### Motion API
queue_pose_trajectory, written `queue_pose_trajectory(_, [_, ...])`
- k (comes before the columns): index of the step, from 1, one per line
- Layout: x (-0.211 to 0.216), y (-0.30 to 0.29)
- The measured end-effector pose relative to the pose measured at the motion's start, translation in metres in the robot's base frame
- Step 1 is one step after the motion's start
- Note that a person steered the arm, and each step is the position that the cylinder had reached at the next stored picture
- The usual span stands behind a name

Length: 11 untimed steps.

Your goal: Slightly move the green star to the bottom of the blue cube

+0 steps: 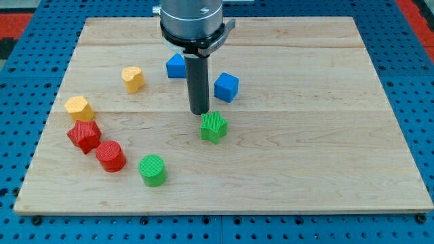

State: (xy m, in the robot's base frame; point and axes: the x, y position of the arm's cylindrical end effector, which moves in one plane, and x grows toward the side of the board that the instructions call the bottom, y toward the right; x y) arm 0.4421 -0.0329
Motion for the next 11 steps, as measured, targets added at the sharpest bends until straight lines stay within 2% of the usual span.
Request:
queue_pose_trajectory(2, [0.028, -0.027])
queue_pose_trajectory(3, [0.028, -0.043])
queue_pose_trajectory(7, [0.003, -0.047])
queue_pose_trajectory(8, [0.005, -0.030])
queue_pose_trajectory(9, [0.005, 0.028])
queue_pose_trajectory(10, [-0.015, 0.053])
queue_pose_trajectory(11, [-0.046, 0.029])
